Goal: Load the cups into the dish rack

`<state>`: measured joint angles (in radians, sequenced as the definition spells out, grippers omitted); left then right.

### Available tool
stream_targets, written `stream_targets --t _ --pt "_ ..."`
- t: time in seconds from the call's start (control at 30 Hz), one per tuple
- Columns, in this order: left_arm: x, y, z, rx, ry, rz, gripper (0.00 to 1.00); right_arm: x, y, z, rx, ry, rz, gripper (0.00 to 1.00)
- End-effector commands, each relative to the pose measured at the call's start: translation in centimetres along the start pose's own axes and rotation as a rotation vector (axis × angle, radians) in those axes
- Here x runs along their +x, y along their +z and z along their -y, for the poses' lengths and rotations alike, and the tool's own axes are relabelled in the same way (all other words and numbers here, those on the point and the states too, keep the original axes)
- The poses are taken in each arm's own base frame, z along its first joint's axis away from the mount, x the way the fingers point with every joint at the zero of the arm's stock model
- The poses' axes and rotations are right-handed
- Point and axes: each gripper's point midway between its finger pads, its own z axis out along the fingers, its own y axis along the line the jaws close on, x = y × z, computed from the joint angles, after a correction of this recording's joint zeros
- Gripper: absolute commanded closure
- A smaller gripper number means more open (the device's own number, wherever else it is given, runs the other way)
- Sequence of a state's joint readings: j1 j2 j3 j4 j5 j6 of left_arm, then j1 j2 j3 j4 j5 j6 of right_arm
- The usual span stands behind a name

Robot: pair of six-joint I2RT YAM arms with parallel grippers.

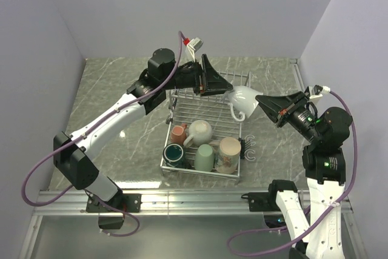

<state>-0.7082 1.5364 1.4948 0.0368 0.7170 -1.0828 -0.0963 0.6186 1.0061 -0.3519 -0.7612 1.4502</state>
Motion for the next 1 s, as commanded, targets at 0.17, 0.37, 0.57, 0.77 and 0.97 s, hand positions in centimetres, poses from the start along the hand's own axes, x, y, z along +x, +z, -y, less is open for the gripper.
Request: stream_targets --t 0.17,0.37,0.57,0.77,0.97 --pt "1.1 -0.1 -0.9 -0.035 0.013 -0.024 0.17 1.3 -0.9 -4.0 -0.145 -0.076 -0.049 1.00" --pt "1.2 -0.6 3.2 0.158 0.030 -0.040 0.18 1.3 -0.7 -3.3 -0.136 -0.071 -0.059 1.00" --pt "1.0 -0.5 4.9 0.236 0.016 -0.075 0.27 1.2 -0.7 -2.4 -0.126 -0.061 -0.049 1.00" --pt "1.3 -0.5 3.7 0.156 0.022 -0.085 0.62 0.9 -0.4 -1.8 -0.112 -0.058 -0.043 1.00" --pt "0.9 -0.7 0.2 -0.072 0.045 -0.060 0.94 0.7 -0.3 -1.5 -0.086 -0.077 -0.038 1.00"
